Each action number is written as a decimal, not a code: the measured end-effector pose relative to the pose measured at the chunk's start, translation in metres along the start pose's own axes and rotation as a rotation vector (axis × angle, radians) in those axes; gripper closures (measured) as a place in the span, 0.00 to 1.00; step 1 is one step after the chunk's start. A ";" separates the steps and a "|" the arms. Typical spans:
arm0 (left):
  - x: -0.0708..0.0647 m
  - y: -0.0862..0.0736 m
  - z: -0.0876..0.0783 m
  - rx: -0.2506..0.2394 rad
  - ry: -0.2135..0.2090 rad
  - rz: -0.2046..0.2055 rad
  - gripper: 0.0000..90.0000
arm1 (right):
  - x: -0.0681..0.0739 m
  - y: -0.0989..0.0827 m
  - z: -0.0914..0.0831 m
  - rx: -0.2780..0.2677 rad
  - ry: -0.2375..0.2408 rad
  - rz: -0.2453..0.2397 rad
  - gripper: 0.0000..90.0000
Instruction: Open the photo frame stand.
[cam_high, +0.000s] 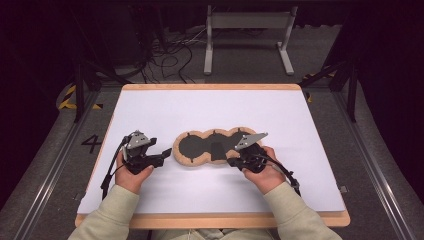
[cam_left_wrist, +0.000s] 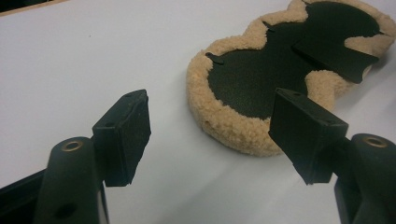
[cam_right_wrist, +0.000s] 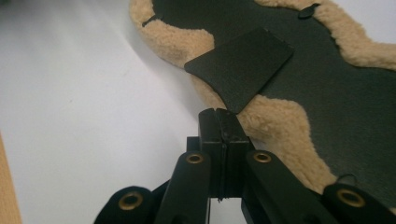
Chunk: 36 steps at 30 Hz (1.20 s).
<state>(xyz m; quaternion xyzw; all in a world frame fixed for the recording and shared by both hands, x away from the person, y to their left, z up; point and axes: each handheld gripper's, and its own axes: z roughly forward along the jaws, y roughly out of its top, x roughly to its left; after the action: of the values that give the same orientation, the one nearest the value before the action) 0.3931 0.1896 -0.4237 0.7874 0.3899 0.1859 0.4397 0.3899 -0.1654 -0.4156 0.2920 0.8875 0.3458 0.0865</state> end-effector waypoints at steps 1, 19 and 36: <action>0.000 0.000 0.000 0.000 0.000 0.002 0.33 | 0.002 0.001 0.005 0.016 -0.001 -0.004 1.00; 0.000 0.000 0.001 0.004 0.000 0.005 0.33 | -0.004 -0.001 0.022 0.066 -0.002 0.023 1.00; -0.001 0.000 0.003 0.012 -0.006 0.011 0.33 | -0.004 0.006 0.011 -0.008 -0.015 0.024 1.00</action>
<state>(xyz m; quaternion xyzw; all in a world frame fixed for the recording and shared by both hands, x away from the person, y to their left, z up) 0.3941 0.1879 -0.4253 0.7927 0.3852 0.1836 0.4353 0.4002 -0.1582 -0.4194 0.3048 0.8819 0.3481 0.0901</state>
